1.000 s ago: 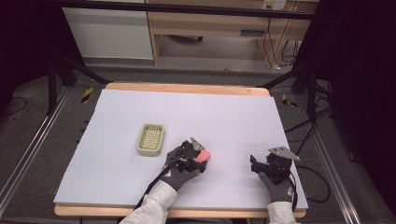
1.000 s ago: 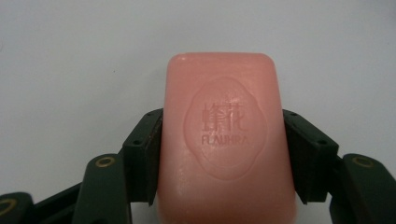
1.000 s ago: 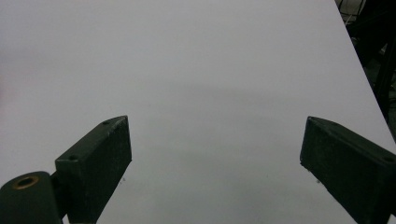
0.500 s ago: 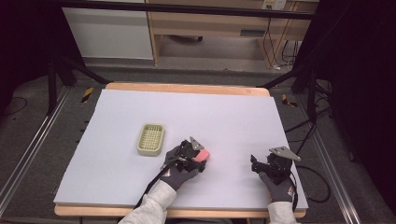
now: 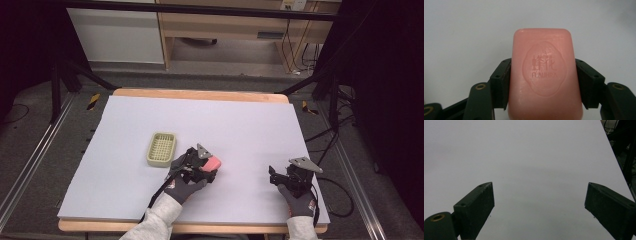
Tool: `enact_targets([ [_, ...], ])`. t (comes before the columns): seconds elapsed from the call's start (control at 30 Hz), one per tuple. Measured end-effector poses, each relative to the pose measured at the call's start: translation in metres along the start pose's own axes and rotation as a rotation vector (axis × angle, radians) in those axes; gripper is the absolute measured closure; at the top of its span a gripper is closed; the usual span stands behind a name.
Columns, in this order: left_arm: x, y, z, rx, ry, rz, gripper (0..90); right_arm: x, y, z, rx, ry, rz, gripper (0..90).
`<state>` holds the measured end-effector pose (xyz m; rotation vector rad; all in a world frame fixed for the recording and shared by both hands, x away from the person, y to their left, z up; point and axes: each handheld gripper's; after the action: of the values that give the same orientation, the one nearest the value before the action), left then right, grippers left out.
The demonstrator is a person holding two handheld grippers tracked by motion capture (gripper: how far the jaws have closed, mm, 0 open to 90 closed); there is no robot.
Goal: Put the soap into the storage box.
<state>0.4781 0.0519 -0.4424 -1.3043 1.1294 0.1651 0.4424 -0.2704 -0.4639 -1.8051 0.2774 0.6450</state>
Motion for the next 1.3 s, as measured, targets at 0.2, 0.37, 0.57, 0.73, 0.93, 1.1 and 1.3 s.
enact_targets([
  [0.2, -0.014, 0.000, 0.009, -0.013, 0.004, -0.020, 37.0, -0.001, 0.000, 0.000, 0.000, 0.002, -0.002, 9.1],
  [0.37, -0.025, 0.000, 0.017, -0.023, -0.007, -0.036, 37.0, -0.001, 0.000, 0.000, -0.002, 0.003, -0.002, 9.1],
  [0.57, -0.039, -0.001, 0.029, -0.046, -0.012, -0.054, 37.1, -0.001, 0.000, 0.000, 0.000, 0.005, -0.003, 9.1],
  [0.73, -0.047, -0.001, 0.037, -0.066, -0.020, -0.075, 37.1, -0.001, 0.000, 0.000, 0.000, 0.003, -0.002, 9.1],
  [0.93, -0.056, -0.001, 0.047, -0.080, -0.027, -0.090, 37.1, -0.001, 0.000, 0.001, -0.001, 0.004, 0.000, 9.1],
  [1.1, -0.064, 0.000, 0.055, -0.099, -0.035, -0.106, 37.1, -0.001, 0.000, 0.000, -0.001, 0.005, -0.001, 9.1],
  [1.3, -0.075, 0.001, 0.067, -0.130, -0.048, -0.131, 37.1, -0.001, 0.000, 0.001, -0.001, 0.004, 0.000, 9.1],
])
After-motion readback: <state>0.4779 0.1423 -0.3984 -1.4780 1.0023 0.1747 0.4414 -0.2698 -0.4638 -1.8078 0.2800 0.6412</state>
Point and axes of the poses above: each handheld gripper's, and its own axes: x roughly forward along the jaws, y roughly out of its underside, z roughly to its left, and after that the axes turned 13 degrees about -x, right-handed
